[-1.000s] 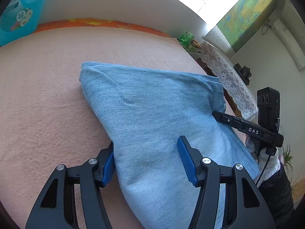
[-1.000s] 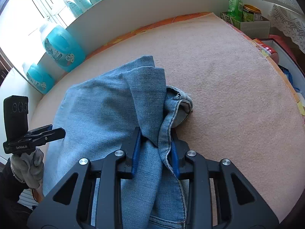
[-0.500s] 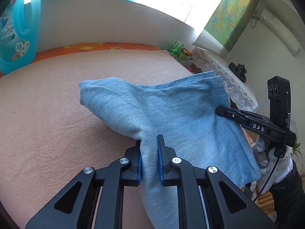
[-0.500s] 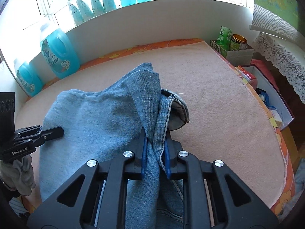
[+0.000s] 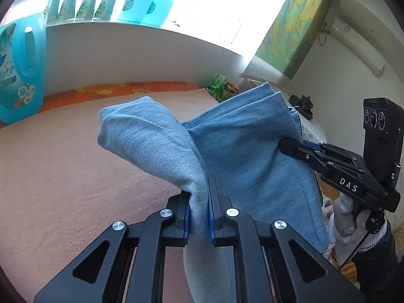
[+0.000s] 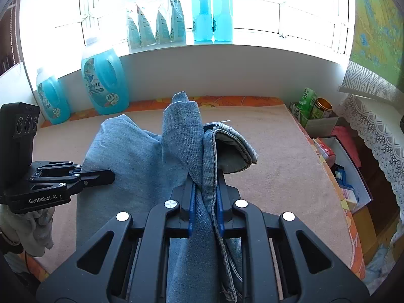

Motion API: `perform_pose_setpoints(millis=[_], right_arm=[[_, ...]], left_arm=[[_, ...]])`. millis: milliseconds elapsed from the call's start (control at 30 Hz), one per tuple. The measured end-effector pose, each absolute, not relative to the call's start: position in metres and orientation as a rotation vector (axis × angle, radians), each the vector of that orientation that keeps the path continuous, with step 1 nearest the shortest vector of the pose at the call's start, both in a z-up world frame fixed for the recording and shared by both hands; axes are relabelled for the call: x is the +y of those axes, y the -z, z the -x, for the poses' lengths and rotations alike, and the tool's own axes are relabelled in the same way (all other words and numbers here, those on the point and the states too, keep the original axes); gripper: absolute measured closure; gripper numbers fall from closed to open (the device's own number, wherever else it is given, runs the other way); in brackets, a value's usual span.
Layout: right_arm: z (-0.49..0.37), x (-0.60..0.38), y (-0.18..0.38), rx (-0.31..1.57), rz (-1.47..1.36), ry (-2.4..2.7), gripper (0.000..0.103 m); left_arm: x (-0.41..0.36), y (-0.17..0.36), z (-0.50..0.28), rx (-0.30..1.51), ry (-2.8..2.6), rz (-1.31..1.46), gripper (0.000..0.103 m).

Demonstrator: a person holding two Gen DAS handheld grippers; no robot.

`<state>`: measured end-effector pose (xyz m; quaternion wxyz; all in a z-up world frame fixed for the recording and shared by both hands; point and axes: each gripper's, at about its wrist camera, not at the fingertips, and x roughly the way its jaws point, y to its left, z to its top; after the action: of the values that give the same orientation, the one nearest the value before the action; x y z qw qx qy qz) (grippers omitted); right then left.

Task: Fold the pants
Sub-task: 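Grasp and lift the jeans end with both tools, then fold the held end over onto the stack and open both tools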

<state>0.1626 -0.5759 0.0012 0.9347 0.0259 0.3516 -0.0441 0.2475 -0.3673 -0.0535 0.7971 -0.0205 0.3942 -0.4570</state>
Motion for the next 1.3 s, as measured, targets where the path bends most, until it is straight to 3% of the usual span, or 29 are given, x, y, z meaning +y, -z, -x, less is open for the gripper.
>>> perform_pose_setpoints(millis=[367, 633, 1167, 1300], right_arm=[[-0.217, -0.571, -0.052, 0.613, -0.025, 0.096, 0.09], [-0.292, -0.604, -0.057, 0.606, -0.084, 0.084, 0.09], [-0.44, -0.642, 0.027, 0.747, -0.011, 0.158, 0.09], [-0.451, -0.651, 0.044, 0.749, 0.027, 0.256, 0.085]], left_arm=[[-0.38, -0.006, -0.285, 0.705, 0.962, 0.016, 0.094], [-0.397, -0.015, -0.34, 0.673, 0.925, 0.019, 0.094], [-0.417, 0.054, -0.452, 0.77, 0.785, 0.034, 0.094], [-0.418, 0.077, -0.471, 0.808, 0.71, -0.01, 0.091]])
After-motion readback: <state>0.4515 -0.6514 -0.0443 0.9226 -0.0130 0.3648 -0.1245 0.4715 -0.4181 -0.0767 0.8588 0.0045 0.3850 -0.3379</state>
